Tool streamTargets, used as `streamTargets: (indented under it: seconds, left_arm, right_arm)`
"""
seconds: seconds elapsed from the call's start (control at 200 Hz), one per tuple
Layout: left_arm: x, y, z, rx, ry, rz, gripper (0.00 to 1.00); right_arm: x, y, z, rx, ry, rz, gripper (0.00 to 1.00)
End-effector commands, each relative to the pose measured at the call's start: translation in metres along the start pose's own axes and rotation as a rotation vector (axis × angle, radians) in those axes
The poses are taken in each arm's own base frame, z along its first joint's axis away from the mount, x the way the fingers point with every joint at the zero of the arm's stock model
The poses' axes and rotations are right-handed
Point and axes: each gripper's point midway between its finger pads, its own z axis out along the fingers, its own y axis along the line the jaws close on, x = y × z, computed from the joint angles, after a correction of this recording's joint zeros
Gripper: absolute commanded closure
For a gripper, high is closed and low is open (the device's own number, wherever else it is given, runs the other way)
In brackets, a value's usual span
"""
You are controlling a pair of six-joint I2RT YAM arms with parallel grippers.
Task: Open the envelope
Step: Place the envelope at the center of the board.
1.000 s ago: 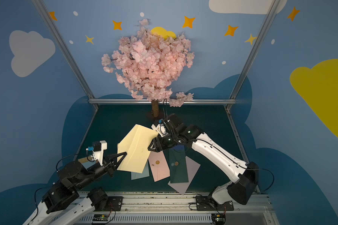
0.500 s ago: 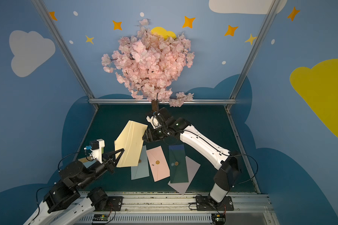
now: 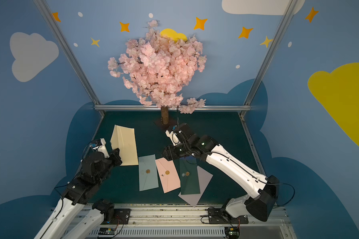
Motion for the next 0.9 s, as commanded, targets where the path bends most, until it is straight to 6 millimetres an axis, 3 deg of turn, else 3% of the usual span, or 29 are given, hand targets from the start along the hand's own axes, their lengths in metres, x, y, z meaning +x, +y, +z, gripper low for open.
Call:
streamTargets:
  seconds: [0.0,0.305,0.546,0.771,0.896]
  left_arm:
    - [-0.024,-0.027,0.020,0.198,0.036,-0.113,0.97]
    - [-0.058,-0.031,0.095,0.431,0.217,-0.195,0.97]
    - [-0.066,0.019,0.151,0.444,0.322,-0.255,0.97]
    - [-0.048,0.056,0.185,0.449,0.430,-0.321,0.97]
    - [-0.027,0.069,0.197,0.415,0.492,-0.337,0.97]
  right_arm:
    - [0.009,-0.008,-0.001,0.030,0.007,-0.004,0.36]
    - [0.019,-0.017,0.002,0.043,0.025,-0.003,0.35]
    - [0.024,-0.024,0.004,0.050,0.045,-0.005,0.35]
    - [0.025,-0.032,0.006,0.050,0.059,0.012,0.36]
    - [0.024,-0.032,0.009,0.044,0.063,0.019,0.35]
